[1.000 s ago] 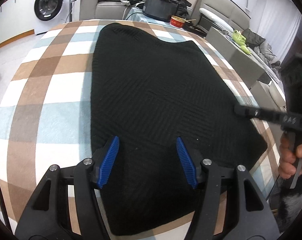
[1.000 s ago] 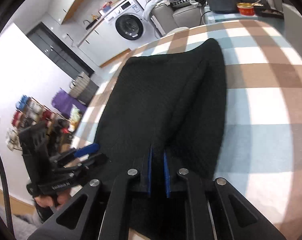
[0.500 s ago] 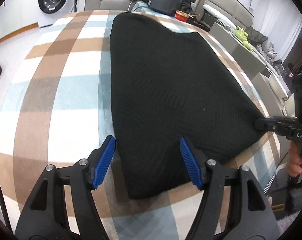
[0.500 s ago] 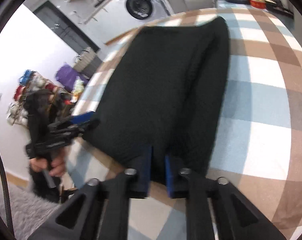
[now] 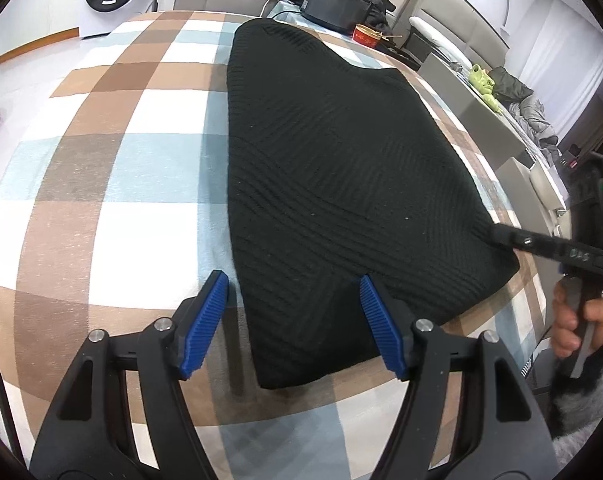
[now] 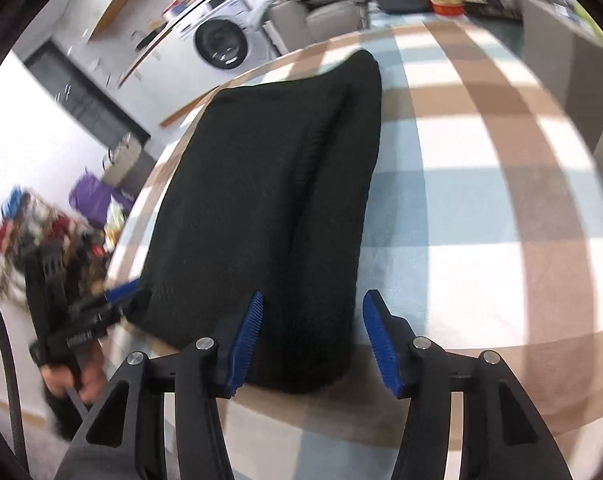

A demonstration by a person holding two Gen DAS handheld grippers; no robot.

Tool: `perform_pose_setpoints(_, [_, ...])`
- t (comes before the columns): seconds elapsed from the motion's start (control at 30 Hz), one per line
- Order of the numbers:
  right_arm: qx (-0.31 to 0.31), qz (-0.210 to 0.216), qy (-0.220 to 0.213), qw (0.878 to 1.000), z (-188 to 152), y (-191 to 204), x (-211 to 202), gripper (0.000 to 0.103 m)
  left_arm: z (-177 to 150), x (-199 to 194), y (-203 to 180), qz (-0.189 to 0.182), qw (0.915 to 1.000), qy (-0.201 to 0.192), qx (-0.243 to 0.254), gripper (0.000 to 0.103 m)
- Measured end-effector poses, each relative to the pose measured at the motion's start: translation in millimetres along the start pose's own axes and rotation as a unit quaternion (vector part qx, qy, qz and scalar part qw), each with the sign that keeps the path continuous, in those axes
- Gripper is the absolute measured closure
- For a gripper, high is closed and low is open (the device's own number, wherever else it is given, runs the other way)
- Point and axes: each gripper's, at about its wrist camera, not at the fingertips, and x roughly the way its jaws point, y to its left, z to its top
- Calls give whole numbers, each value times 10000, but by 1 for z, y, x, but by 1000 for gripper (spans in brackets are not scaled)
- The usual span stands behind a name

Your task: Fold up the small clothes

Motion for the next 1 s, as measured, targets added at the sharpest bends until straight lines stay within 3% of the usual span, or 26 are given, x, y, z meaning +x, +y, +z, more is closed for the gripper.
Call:
perform_pose_setpoints(0.03, [-6, 10, 18, 10000, -2, 1, 6, 50, 0, 0, -1, -15, 10000, -22, 17, 43])
perform_pose_setpoints(0.17, [-173, -17, -6, 9998, -5, 10, 13, 54, -1, 3, -4, 48, 9997, -168, 167, 76])
perform_pose_setpoints(0.3, [-210, 111, -68, 9997, -5, 13, 18, 72, 8, 7, -3, -89, 9997, -170, 120, 81])
perform_pose_setpoints(0.47, [-181, 37, -252, 9995, 9, 12, 23, 73, 28, 22, -8, -29, 9994, -266, 231, 81])
perform_pose_setpoints(0.7, [-34, -350, -596, 9976, 56, 9, 43, 72, 81, 52, -3, 92, 9993, -321, 177, 81])
perform_pose_setpoints(0.8, [-39, -407, -616, 9973, 59, 11, 43, 69, 85, 51, -1, 163, 9991, -346, 154, 80])
perform_pose_setpoints(0.93, [-299, -623, -815, 9943, 53, 17, 27, 58, 79, 40, -1, 543, 9964, -571, 319, 66])
perform_pose_setpoints(1.0, [-464, -726, -955, 9917, 50, 22, 19, 48, 76, 31, 0, 730, 9941, -738, 301, 51])
